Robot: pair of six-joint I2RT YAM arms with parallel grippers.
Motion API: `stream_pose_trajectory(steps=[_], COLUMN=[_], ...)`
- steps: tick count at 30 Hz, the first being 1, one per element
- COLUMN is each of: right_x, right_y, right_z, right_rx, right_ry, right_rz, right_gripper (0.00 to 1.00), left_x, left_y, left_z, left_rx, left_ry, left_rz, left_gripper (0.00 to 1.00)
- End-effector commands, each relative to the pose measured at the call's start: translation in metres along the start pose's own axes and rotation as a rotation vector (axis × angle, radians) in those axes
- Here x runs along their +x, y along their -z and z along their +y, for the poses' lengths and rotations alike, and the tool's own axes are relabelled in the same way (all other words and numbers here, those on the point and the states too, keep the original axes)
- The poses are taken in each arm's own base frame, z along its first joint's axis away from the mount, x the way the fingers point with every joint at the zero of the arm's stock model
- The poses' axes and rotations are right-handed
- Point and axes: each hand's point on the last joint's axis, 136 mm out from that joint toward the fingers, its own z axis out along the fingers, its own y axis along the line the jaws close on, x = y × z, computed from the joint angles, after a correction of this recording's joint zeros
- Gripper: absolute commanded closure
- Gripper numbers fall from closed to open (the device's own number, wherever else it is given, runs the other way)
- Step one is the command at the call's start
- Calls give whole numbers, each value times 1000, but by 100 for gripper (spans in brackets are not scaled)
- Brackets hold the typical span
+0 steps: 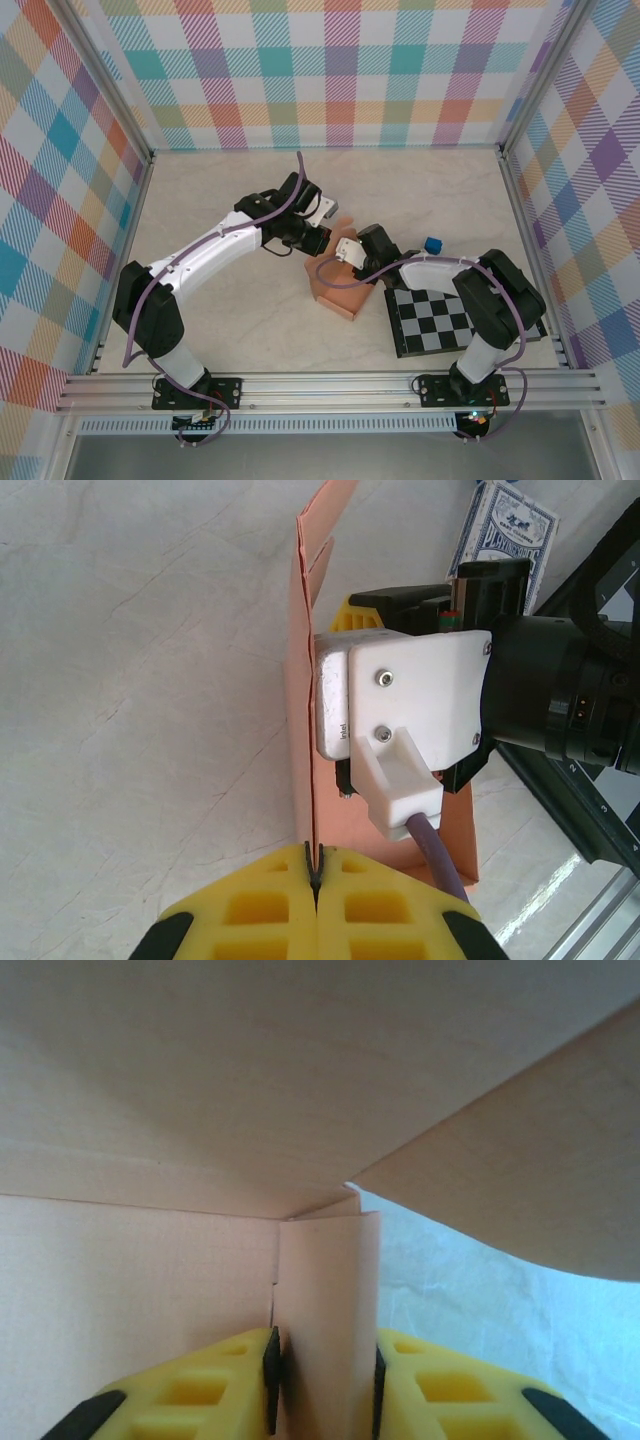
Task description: Fold the paper box
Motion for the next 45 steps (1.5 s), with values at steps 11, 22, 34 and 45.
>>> stream_pose_trajectory(steps=[11,22,34,45], right_x=[-28,-29,-2,22], right_y=[44,96,168,155], right_z=[5,-19,-111,-92], right_rx=[-158,-264,61,-324], right_ry=[-141,-398,-1007,-1504], right_rz=[-143,-346,-544,-175], right_gripper=[50,46,27,28], left_x=[4,1,-16,-37], left_y=[3,16,43,13], left_z=[-2,9,13,2], left_rx=[16,-65,-146,-83], left_ry=[-49,-191,-587,-856], left_rz=[13,1,-36,-88], left_gripper=[100,100,100,83])
